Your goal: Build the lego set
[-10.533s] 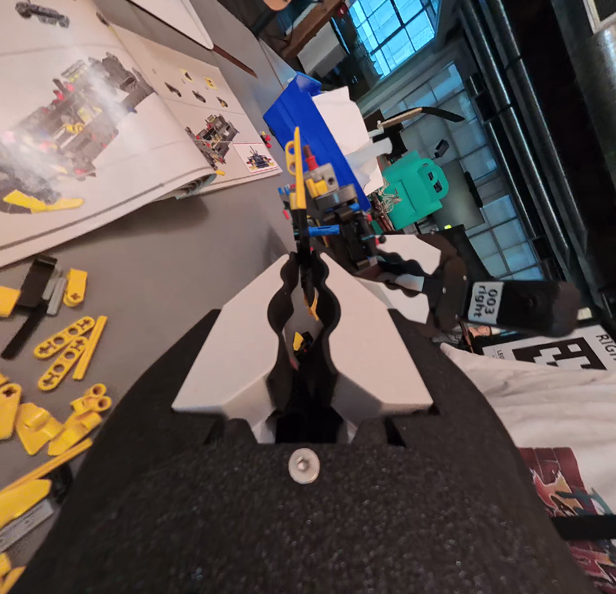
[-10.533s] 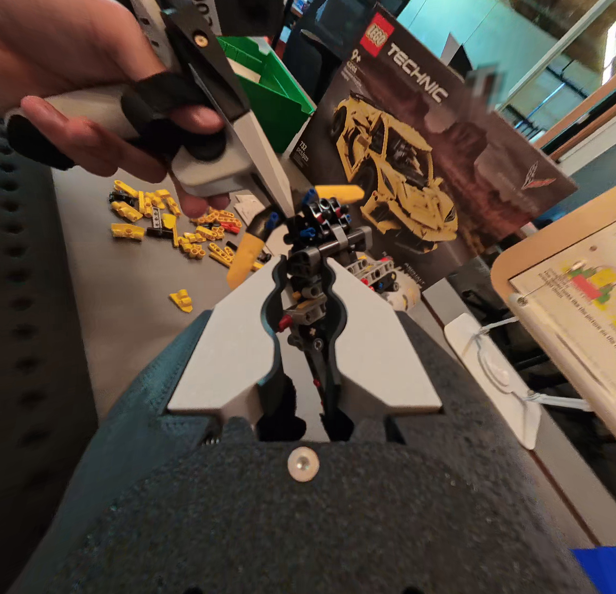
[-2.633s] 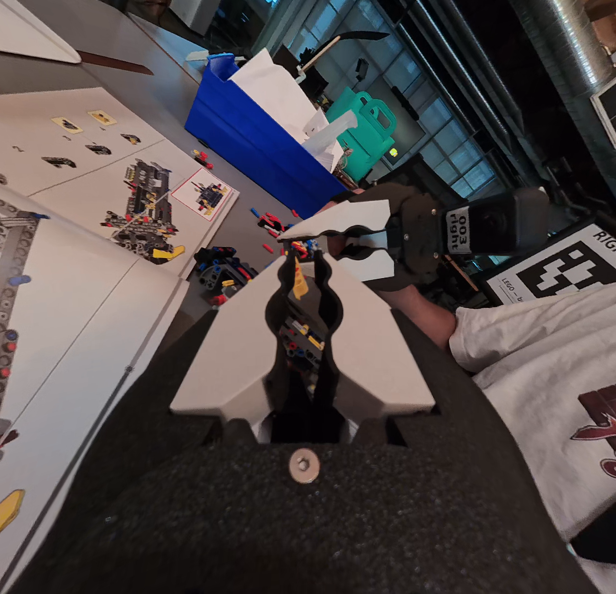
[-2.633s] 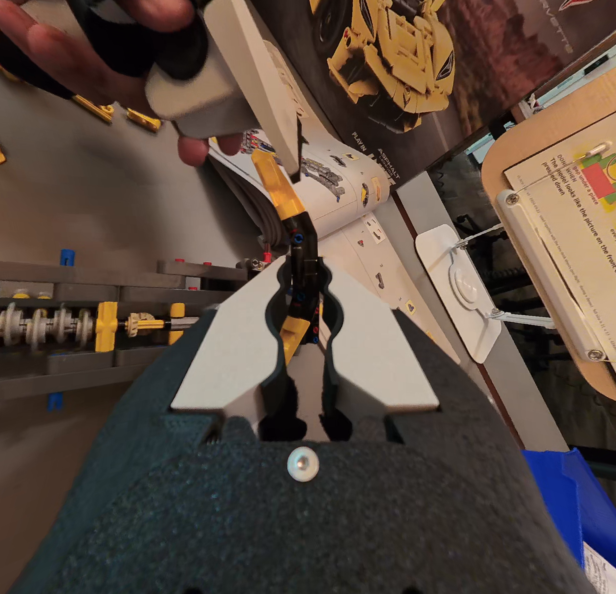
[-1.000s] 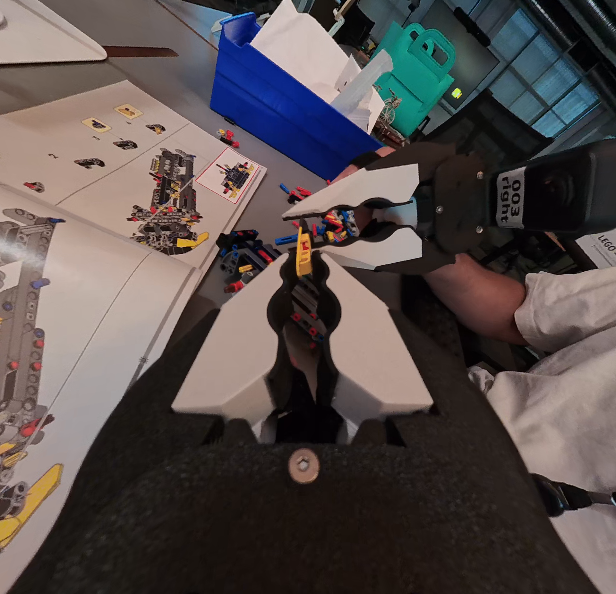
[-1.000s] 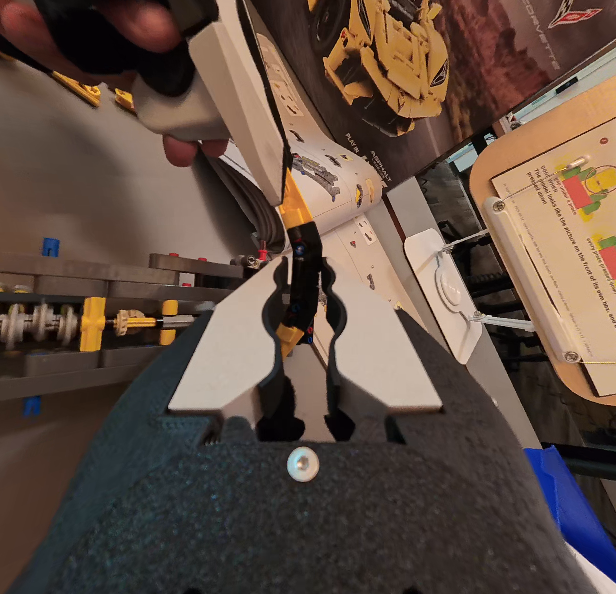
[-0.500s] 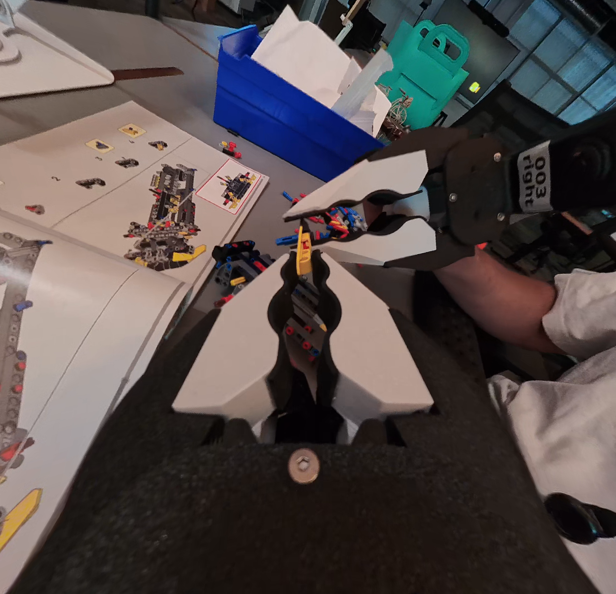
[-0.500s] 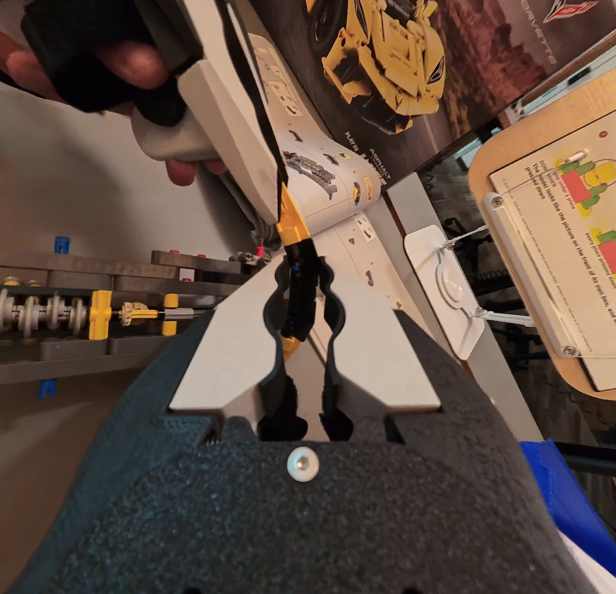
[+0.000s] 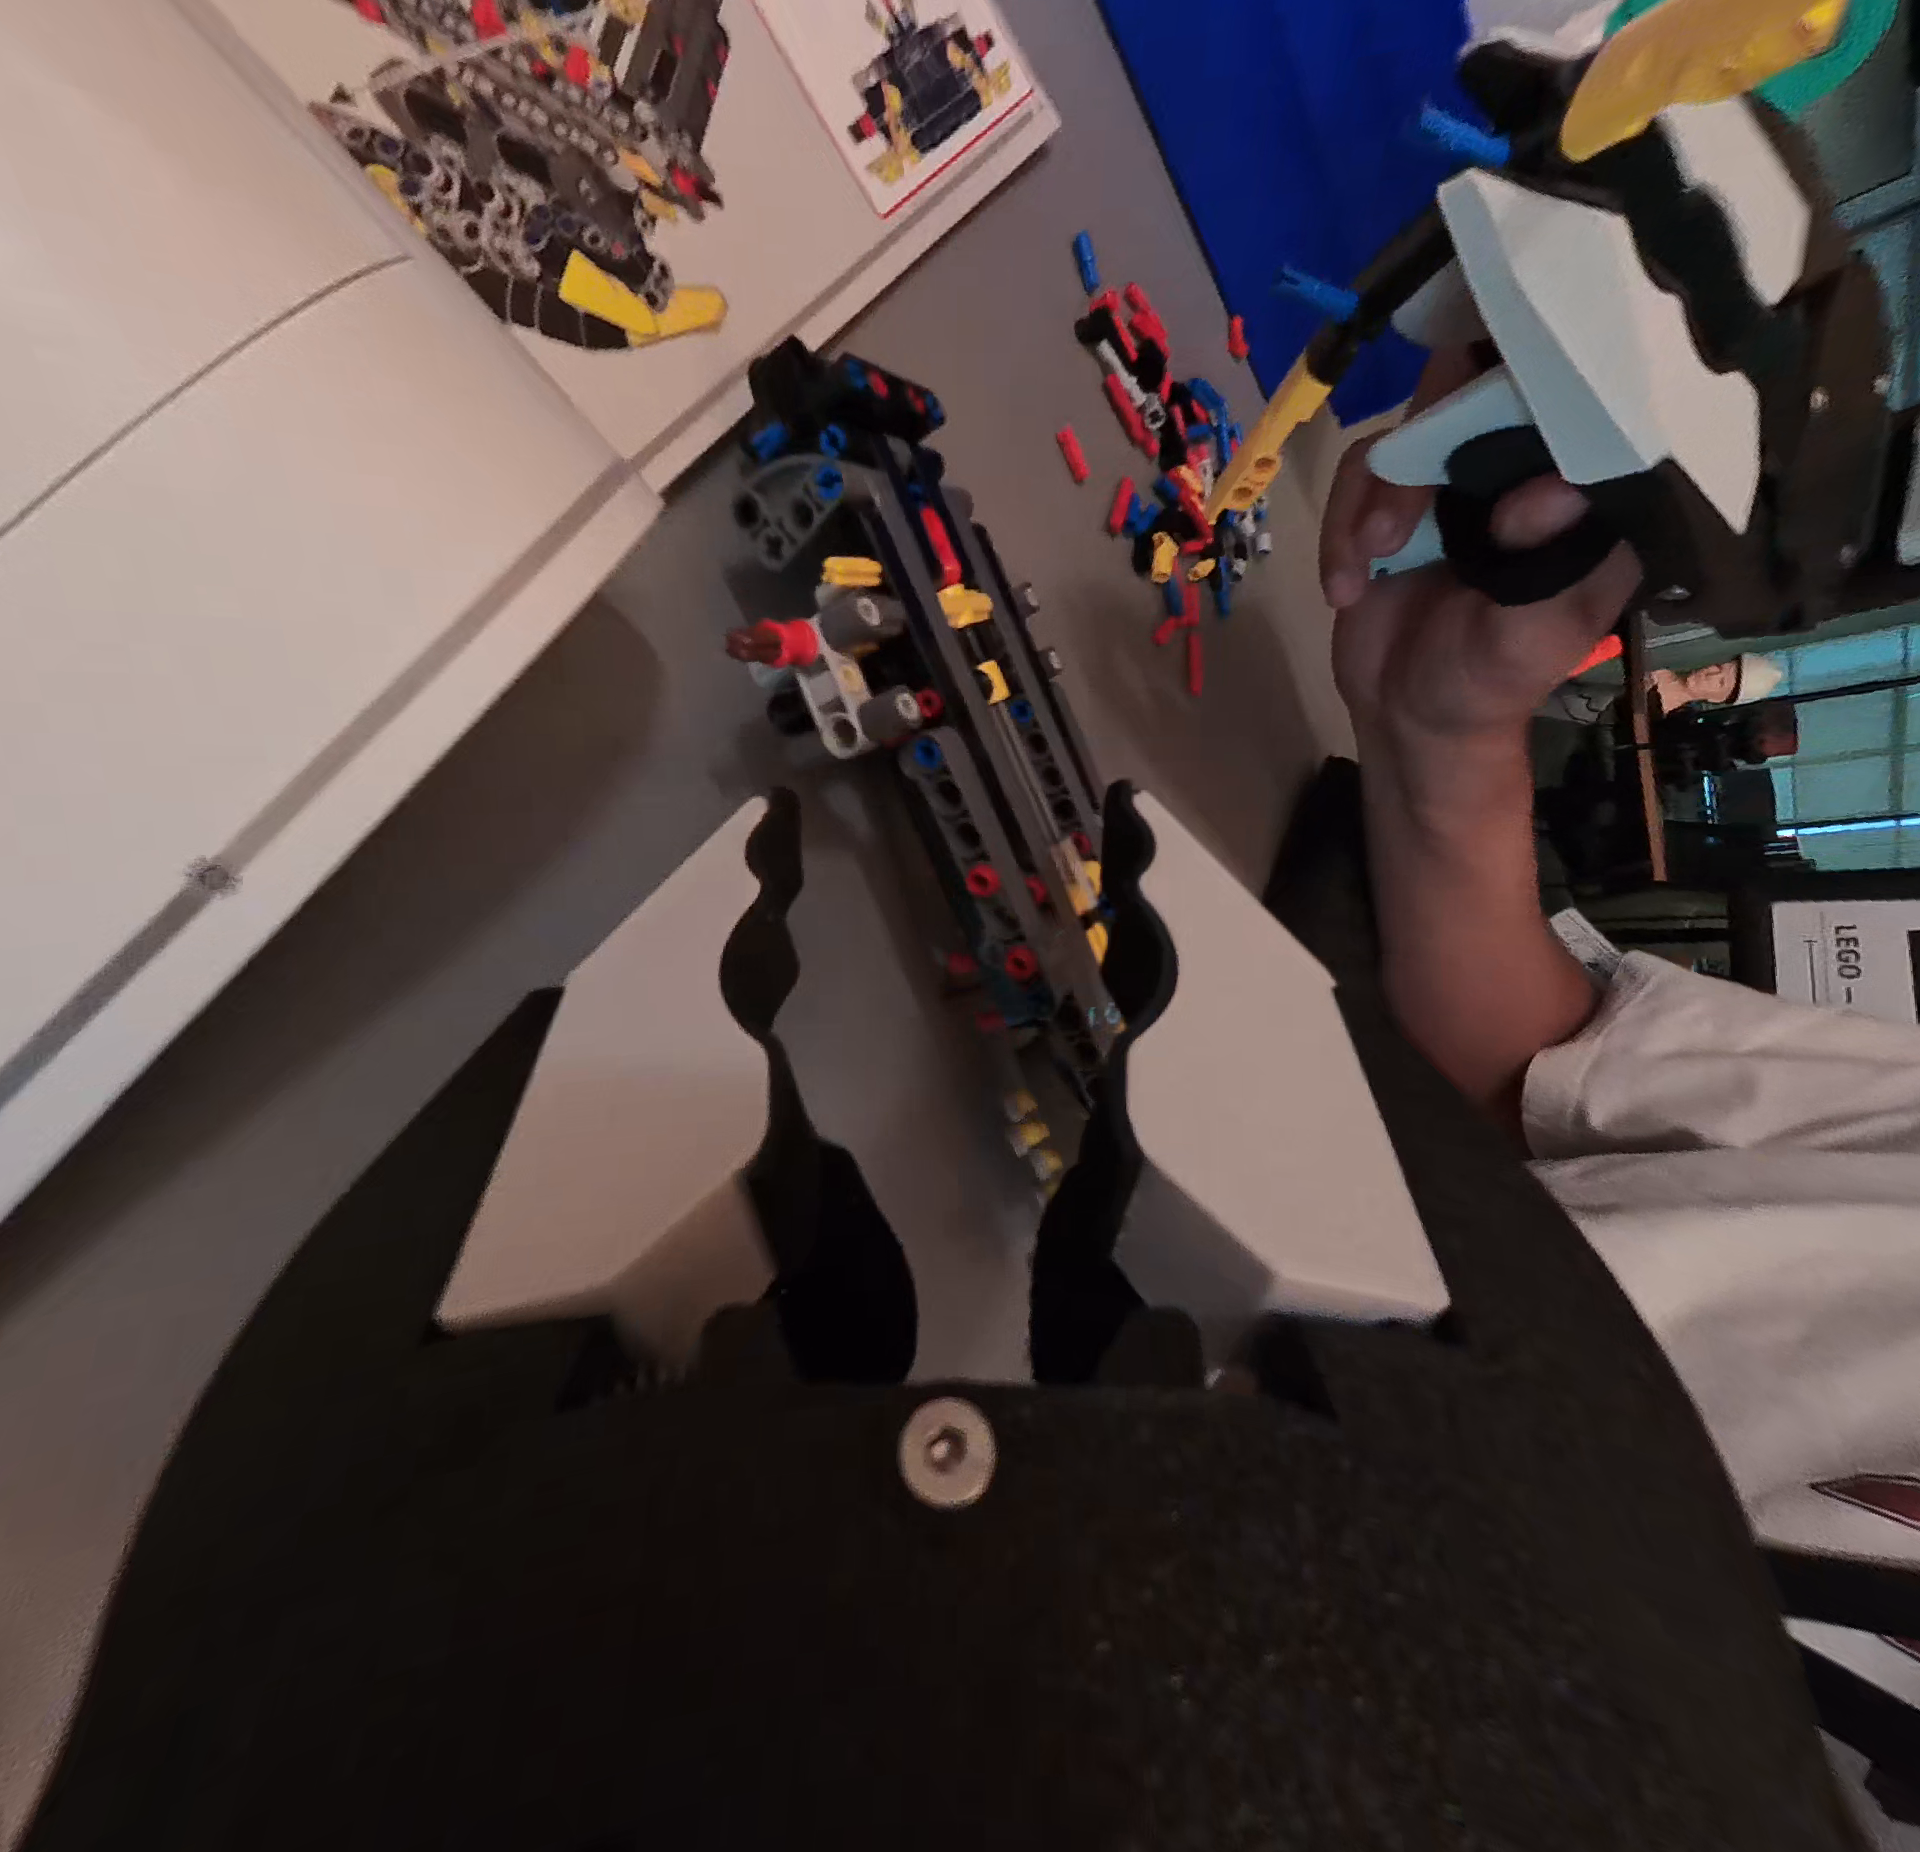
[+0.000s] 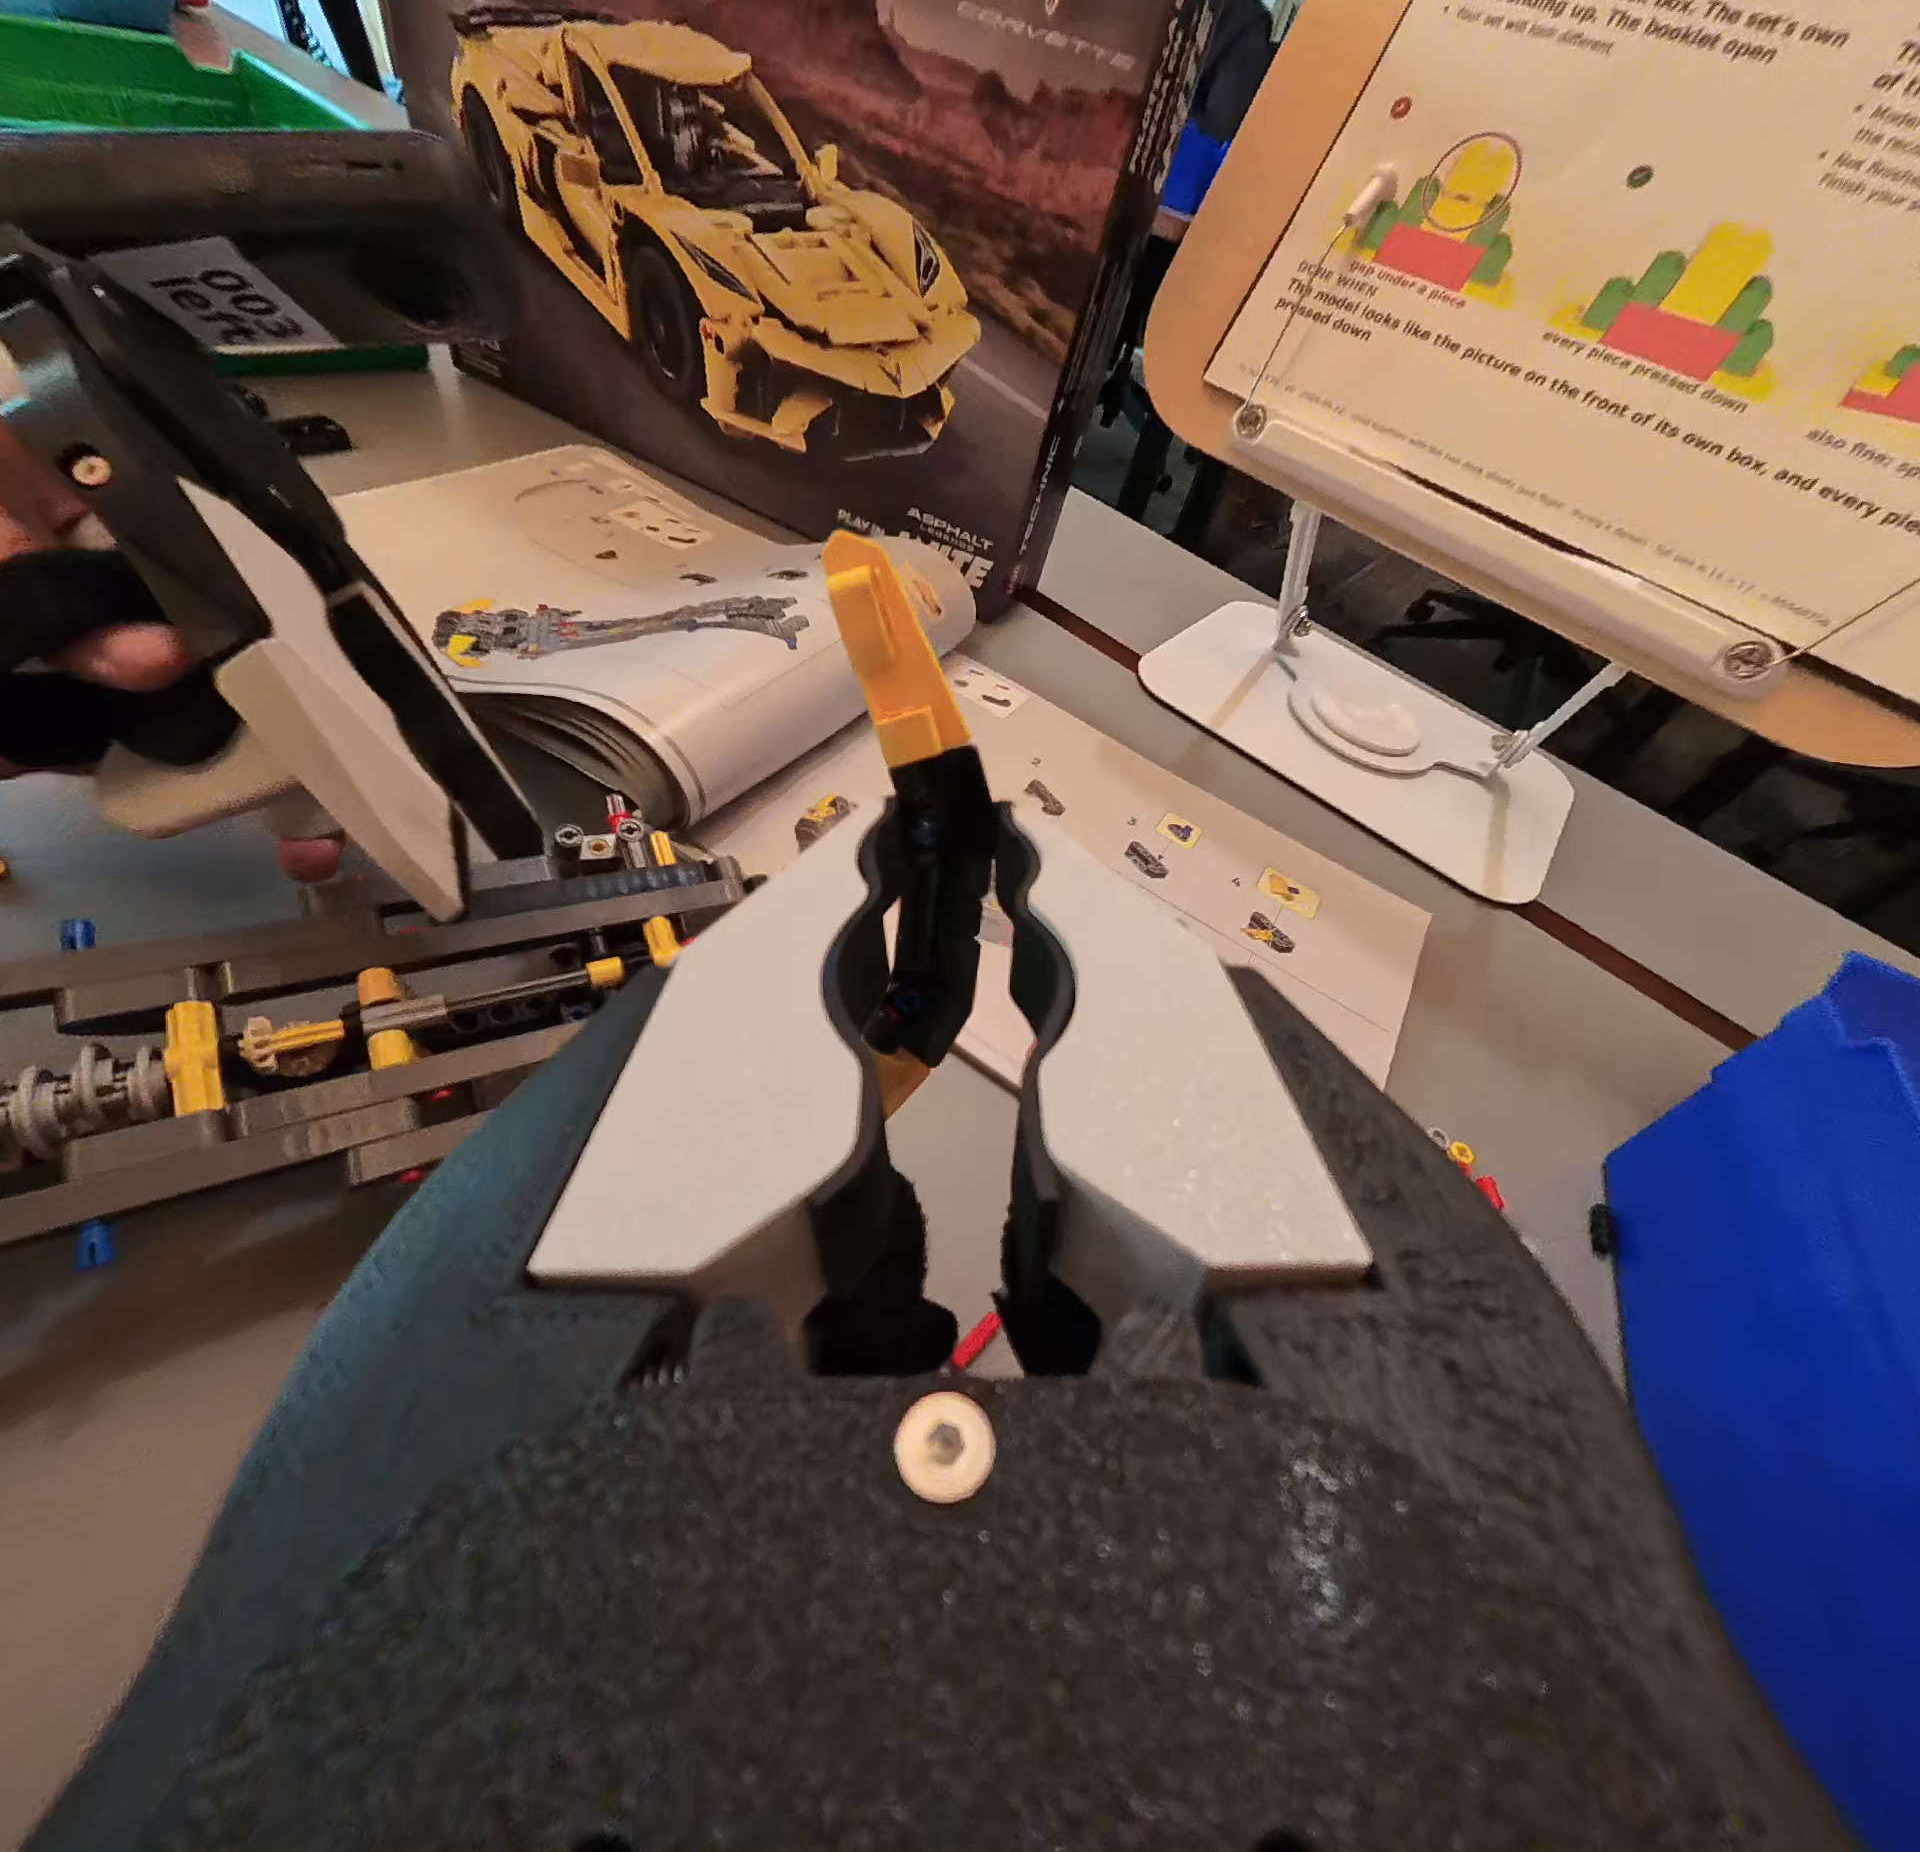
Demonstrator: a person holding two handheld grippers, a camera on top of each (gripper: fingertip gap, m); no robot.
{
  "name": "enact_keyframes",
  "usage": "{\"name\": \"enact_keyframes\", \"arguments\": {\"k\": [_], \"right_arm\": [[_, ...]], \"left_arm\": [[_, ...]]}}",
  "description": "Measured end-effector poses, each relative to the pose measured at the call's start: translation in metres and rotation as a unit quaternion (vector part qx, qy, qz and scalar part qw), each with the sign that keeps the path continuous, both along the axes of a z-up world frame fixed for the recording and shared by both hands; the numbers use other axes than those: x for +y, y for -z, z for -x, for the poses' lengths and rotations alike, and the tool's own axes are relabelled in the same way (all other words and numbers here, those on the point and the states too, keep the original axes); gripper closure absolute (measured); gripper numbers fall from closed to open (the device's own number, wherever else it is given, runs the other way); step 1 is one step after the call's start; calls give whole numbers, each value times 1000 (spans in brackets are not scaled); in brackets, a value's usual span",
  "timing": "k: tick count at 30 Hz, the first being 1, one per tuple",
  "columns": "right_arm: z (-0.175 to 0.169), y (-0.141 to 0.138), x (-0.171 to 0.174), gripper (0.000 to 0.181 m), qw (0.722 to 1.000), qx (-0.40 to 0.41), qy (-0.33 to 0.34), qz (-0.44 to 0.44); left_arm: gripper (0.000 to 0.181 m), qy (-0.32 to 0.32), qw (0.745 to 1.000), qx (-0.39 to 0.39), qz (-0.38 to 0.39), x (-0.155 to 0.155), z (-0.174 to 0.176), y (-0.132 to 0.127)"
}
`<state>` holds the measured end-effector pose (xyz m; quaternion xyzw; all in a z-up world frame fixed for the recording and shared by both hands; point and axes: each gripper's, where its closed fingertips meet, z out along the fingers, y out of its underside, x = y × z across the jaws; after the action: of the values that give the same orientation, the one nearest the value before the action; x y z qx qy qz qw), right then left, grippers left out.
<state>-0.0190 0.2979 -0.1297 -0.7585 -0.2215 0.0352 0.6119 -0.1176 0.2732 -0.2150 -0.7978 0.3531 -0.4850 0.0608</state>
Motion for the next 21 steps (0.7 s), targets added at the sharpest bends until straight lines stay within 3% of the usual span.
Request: {"name": "enact_keyframes", "arguments": {"k": [5,8,13,17,21], "right_arm": [[6,0,-2,165,1000,3,-11,-3],[5,4,-1,165,1000,1,-10,4],[-1,4,-1,165,1000,20,-2,10],[-13,-14,-3,165,998,44,23,-24],[-16,-42,-13,165,997,58,14,-51]], "left_arm": [[145,6,999,10,44,1,-10,7],[168,31,996,-7,85,-7,-18,3],[175,79,989,-21,124,-23,-25,-9],[175,113,991,-40,58,-26,-24,-23],[175,105,987,-111,-54,-14,-18,-65]]}}
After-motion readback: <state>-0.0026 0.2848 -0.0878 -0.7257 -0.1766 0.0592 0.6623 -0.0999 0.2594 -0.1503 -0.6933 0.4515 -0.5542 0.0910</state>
